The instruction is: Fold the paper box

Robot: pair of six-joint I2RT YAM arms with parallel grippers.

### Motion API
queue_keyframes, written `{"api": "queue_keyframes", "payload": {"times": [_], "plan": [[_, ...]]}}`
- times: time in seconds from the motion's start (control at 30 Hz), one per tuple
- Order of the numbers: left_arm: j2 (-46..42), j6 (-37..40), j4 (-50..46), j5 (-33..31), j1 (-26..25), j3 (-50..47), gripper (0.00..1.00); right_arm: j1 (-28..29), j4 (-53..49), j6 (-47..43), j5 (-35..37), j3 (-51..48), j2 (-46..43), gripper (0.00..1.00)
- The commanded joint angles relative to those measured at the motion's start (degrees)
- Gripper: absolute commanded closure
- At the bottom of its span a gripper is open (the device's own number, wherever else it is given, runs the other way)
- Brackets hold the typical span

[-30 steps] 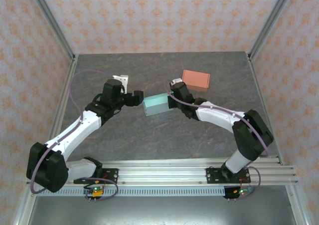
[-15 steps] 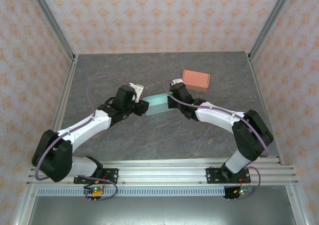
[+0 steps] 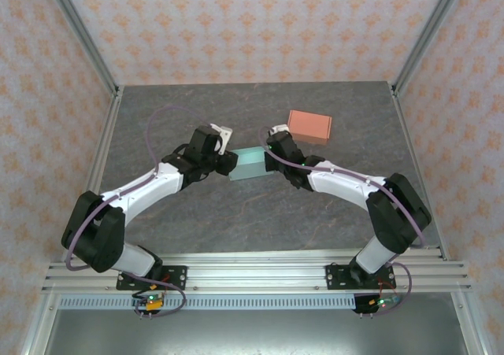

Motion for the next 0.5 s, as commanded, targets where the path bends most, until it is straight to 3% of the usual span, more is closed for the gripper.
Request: {"api": "queue_keyframes", "payload": {"times": [0.0, 0.1, 0.2, 0.47], "plan": [[-0.34, 0.52, -0.97, -0.88, -0.01, 2.22, 0.65, 1.43, -5.04, 0.16, -0.85, 0.64, 1.89, 1.0], [0.21, 0.47, -1.34, -0.71, 0.05, 2.42, 0.75, 1.43, -5.35, 0.16, -0.68, 0.8, 1.92, 1.0], [0.66, -0.36, -1.38, 0.45, 0.02, 2.69, 0.96, 1.43, -5.57, 0.33, -0.33, 0.69, 1.81, 1.0], [2.17, -8.72, -1.82, 2.09, -0.05, 3.76, 0.98, 1.86, -5.8, 0.42, 0.2, 1.17, 2.01, 1.0]]}}
